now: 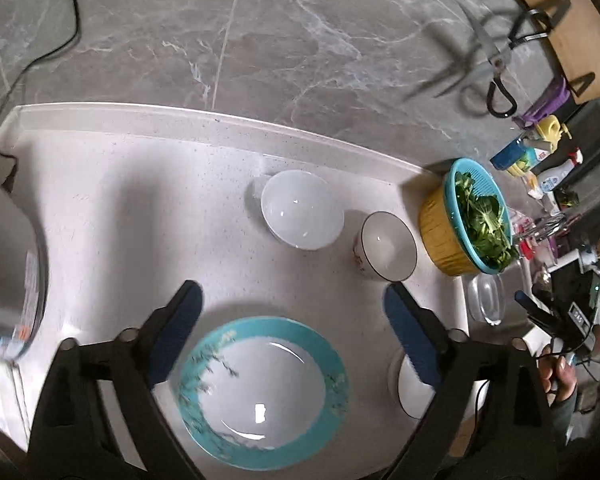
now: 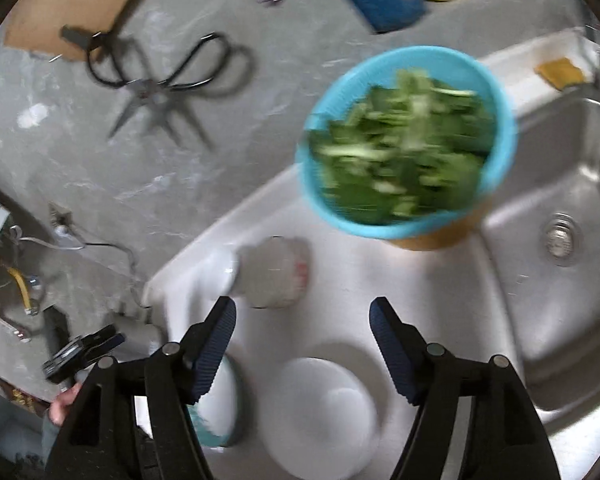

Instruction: Organize plates and bowls

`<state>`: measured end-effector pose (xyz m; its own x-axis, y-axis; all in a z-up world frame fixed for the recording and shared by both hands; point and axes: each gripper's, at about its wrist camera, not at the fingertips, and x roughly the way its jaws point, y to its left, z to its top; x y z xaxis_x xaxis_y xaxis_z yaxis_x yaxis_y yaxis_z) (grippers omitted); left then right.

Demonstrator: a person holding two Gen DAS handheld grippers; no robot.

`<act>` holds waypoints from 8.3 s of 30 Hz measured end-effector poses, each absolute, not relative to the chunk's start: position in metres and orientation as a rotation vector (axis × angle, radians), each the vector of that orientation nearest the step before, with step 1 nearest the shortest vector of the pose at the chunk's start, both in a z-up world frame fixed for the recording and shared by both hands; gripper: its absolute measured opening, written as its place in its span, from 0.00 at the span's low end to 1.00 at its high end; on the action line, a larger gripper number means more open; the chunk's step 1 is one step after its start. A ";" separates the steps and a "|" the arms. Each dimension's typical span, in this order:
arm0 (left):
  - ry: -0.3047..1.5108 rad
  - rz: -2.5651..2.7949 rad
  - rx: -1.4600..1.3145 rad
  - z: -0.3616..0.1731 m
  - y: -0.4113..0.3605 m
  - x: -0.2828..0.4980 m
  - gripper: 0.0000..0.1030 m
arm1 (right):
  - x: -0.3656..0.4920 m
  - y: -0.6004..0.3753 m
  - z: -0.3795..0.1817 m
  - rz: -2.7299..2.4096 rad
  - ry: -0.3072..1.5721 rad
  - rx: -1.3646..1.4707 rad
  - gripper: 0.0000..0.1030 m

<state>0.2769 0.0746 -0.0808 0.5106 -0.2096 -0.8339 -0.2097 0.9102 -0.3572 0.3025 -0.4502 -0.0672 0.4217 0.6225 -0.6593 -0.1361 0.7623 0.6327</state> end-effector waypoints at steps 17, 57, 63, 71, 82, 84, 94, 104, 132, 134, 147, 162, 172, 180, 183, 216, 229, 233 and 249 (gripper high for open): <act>1.249 -0.118 -0.163 -0.214 0.110 0.465 1.00 | 0.394 -0.174 -0.101 0.455 1.264 0.267 0.89; 1.365 -0.130 -0.190 -0.328 0.094 0.550 0.75 | 0.496 -0.094 -0.216 0.376 1.615 0.025 0.37; 1.362 -0.125 -0.197 -0.328 0.092 0.549 0.74 | 0.495 -0.089 -0.223 0.379 1.616 0.031 0.37; 1.329 -0.181 -0.205 -0.312 0.077 0.546 0.13 | 0.491 -0.090 -0.227 0.372 1.621 0.036 0.20; 1.323 -0.221 -0.267 -0.314 0.076 0.543 0.06 | 0.483 -0.089 -0.228 0.382 1.602 0.064 0.06; 1.325 -0.226 -0.284 -0.314 0.078 0.541 0.06 | 0.482 -0.091 -0.227 0.388 1.603 0.074 0.06; 1.300 -0.238 -0.311 -0.290 0.088 0.532 0.05 | 0.477 -0.111 -0.208 0.419 1.574 0.109 0.06; 1.266 -0.282 -0.275 -0.243 0.060 0.509 0.05 | 0.459 -0.146 -0.171 0.424 1.534 0.156 0.06; 1.276 -0.482 -0.131 -0.184 -0.205 0.340 0.05 | 0.274 -0.372 -0.125 0.310 1.458 0.420 0.11; 1.290 -0.481 -0.117 -0.193 -0.221 0.330 0.05 | 0.267 -0.384 -0.134 0.299 1.473 0.433 0.11; 1.388 -0.430 -0.099 -0.247 -0.250 0.305 0.05 | 0.254 -0.419 -0.174 0.306 1.541 0.433 0.12; 1.393 -0.369 -0.055 -0.284 -0.261 0.323 0.11 | 0.249 -0.387 -0.194 0.267 1.531 0.232 0.14; 1.373 -0.421 -0.056 -0.278 -0.268 0.327 0.35 | 0.252 -0.383 -0.183 0.264 1.496 0.240 0.35; 1.312 -0.482 -0.136 -0.253 -0.259 0.326 0.63 | 0.255 -0.398 -0.160 0.241 1.465 0.287 0.47; 1.263 -0.494 -0.253 -0.238 -0.237 0.329 0.63 | 0.257 -0.408 -0.138 0.243 1.398 0.335 0.60; 1.269 -0.236 -0.132 -0.260 -0.098 0.522 0.99 | 0.413 -0.305 -0.162 0.285 1.346 0.276 0.84; 1.315 -0.218 -0.110 -0.296 -0.110 0.544 0.97 | 0.435 -0.286 -0.206 0.319 1.443 0.306 0.65; 1.327 -0.235 -0.140 -0.303 -0.110 0.546 0.88 | 0.438 -0.284 -0.211 0.310 1.456 0.307 0.49; 1.361 -0.300 -0.164 -0.311 -0.124 0.543 0.14 | 0.448 -0.290 -0.226 0.311 1.462 0.337 0.14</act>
<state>0.5432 -0.1245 -0.3113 0.1783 -0.3055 -0.9354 0.1167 0.9504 -0.2882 0.4477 -0.2897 -0.2255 0.0847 0.4046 -0.9106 -0.0005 0.9139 0.4060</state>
